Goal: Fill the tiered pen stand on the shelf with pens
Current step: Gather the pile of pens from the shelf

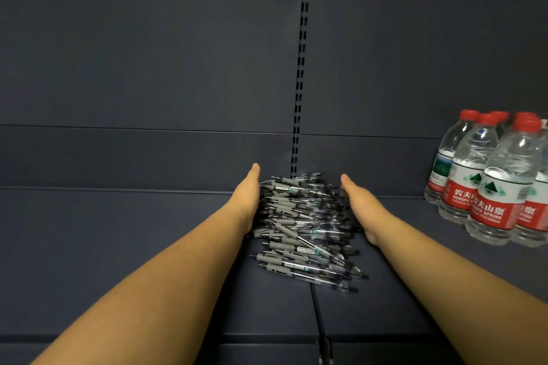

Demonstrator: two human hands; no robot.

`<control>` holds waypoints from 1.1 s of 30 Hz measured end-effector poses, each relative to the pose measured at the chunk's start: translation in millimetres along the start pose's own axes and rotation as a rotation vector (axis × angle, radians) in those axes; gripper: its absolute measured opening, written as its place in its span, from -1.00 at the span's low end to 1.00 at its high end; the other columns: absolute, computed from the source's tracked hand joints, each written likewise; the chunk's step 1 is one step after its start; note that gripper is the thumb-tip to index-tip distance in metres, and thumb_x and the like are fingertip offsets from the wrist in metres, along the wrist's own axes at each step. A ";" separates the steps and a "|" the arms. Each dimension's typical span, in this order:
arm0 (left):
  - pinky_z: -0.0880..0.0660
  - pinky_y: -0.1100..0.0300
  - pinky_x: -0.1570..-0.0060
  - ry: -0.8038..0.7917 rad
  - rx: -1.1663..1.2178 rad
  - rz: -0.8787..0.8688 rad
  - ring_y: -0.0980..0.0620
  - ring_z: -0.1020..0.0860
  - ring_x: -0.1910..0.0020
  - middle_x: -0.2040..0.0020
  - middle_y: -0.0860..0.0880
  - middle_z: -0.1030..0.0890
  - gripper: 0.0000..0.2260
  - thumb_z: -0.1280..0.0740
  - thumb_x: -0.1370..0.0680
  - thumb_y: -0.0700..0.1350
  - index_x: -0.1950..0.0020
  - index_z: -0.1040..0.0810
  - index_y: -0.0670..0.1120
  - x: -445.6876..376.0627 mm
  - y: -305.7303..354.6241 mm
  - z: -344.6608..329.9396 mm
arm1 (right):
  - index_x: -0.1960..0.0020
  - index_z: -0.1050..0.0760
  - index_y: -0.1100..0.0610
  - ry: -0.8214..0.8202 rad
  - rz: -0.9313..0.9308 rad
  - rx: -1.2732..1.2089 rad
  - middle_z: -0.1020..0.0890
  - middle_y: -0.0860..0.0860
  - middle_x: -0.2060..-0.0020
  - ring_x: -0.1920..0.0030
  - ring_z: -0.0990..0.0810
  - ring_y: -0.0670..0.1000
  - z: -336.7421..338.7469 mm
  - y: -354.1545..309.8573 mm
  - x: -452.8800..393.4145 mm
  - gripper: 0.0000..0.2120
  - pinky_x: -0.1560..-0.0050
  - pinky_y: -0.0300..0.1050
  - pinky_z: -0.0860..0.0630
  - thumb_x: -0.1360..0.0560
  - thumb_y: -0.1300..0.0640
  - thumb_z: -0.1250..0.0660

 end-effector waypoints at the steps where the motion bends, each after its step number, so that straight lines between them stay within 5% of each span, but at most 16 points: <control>1: -0.04 -0.15 -0.54 0.000 -0.002 0.001 -0.11 -0.14 -0.59 -0.62 -0.07 -0.15 -0.29 -0.06 -0.61 0.36 -0.63 -0.12 -0.04 0.3 -0.1 -0.4 | -0.59 -0.26 0.08 -0.004 -0.004 -0.035 -0.30 0.04 -0.57 -0.56 -0.26 0.12 -1.1 1.7 -2.3 -0.33 -0.53 0.14 -0.15 -0.64 -0.32 -0.08; 7: -0.03 -0.14 -0.53 -0.043 -0.022 0.002 -0.12 -0.11 -0.59 -0.63 -0.07 -0.13 -0.29 -0.04 -0.61 0.36 -0.63 -0.12 -0.03 2.2 -0.8 -6.6 | -0.52 -0.36 0.19 0.017 -0.006 -0.357 -0.38 0.08 -0.52 -0.56 -0.26 0.07 -5.4 4.7 -5.8 -0.44 -0.60 0.03 -0.12 -0.67 -0.15 -0.19; 16: -0.04 -0.11 -0.52 0.061 -0.198 -0.062 -0.11 -0.17 -0.58 -0.61 -0.04 -0.19 -0.27 0.01 -0.59 0.41 -0.63 -0.14 -0.01 -0.7 1.2 17.0 | -0.65 -0.09 0.04 0.040 -0.011 -0.249 -0.18 0.01 -0.62 -0.59 -0.18 0.09 -6.9 4.7 4.3 -0.37 -0.58 0.13 -0.10 -0.67 -0.23 -0.08; 20: -0.11 -0.07 -0.50 0.109 -0.273 -0.114 -0.09 -0.21 -0.56 -0.59 -0.04 -0.24 -0.32 0.05 -0.62 0.37 -0.61 -0.20 -0.02 5.6 -6.7 21.2 | -0.64 -0.12 0.01 0.027 0.007 -0.150 -0.20 0.01 -0.61 -0.58 -0.20 0.11 -14.9 1.7 11.8 -0.36 -0.54 0.15 -0.13 -0.66 -0.28 -0.03; 33: -0.17 -0.09 -0.46 0.000 0.115 -0.005 -0.09 -0.25 -0.54 -0.56 -0.04 -0.30 -0.35 -0.01 -0.64 0.32 -0.58 -0.24 -0.07 37.4 0.1 -12.9 | -0.62 -0.19 0.06 -0.011 -0.098 -0.345 -0.21 0.08 -0.61 -0.59 -0.17 0.18 -34.5 -12.0 25.5 -0.35 -0.54 0.24 -0.12 -0.65 -0.26 -0.12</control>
Point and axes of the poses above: each hand's wrist, its own x-axis away from the middle knuckle, its own z-axis out of the back of the hand, y = z × x, the point moved 3 cm from there along -x, towards the middle knuckle
